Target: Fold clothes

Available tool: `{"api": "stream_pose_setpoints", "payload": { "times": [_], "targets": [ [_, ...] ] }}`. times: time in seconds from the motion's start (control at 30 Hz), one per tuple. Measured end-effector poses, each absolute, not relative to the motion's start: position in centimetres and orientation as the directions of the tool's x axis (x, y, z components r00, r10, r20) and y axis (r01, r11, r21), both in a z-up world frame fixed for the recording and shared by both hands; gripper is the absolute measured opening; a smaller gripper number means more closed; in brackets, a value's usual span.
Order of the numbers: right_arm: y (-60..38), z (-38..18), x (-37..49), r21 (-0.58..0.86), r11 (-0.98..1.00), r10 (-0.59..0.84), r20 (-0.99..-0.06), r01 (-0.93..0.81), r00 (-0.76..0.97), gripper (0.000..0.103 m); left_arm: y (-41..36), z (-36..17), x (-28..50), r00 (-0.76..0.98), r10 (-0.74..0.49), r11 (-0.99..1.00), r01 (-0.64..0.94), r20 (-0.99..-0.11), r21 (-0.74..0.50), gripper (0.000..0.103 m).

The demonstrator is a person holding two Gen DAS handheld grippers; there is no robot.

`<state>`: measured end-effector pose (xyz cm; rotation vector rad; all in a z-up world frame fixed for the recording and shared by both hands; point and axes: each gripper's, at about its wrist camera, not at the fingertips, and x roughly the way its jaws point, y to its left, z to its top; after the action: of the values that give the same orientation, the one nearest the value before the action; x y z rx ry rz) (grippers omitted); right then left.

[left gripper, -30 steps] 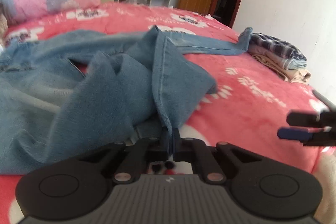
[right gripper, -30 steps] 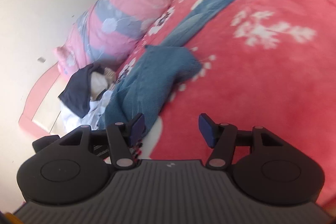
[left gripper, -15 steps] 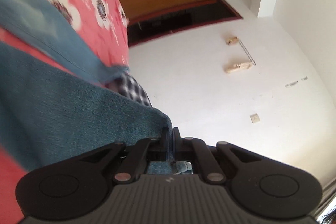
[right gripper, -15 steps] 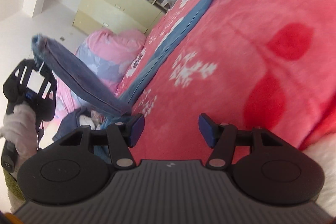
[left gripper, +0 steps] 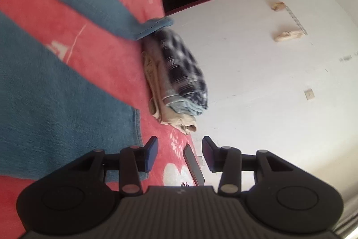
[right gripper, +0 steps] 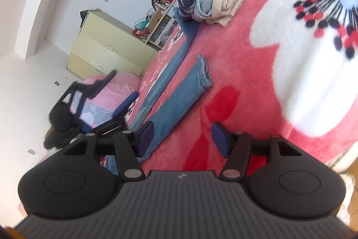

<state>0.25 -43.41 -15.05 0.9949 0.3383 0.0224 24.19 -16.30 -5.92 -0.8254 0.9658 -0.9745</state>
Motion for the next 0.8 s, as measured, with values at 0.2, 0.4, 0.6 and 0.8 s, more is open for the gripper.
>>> {"api": "stream_pose_setpoints", "payload": {
  "times": [0.2,0.4,0.6,0.8],
  "targets": [
    [-44.4,-14.3,0.5,0.811,0.569,0.149,-0.267,0.138,0.952,0.057,-4.4,1.9,18.7,0.442,-0.832,0.519,0.409,-0.335,-0.75,0.047],
    [-45.0,-13.8,1.1,0.812,0.561,0.145,-0.289,0.162,0.946,0.057,9.4,11.7,13.4,0.787,-0.507,0.822,0.317,-0.352,-0.474,0.052],
    [-44.1,-12.7,2.0,0.834,0.53,0.144,-0.269,0.155,0.952,0.057,10.9,11.0,14.1,0.765,-0.442,0.894,0.332,-0.469,-0.302,0.063],
    [-43.0,-12.3,3.4,0.9,0.411,0.224,-0.253,0.144,0.941,0.057,6.3,0.8,19.7,0.641,-0.471,0.879,0.401,-0.606,-0.259,0.064]
  ]
}}
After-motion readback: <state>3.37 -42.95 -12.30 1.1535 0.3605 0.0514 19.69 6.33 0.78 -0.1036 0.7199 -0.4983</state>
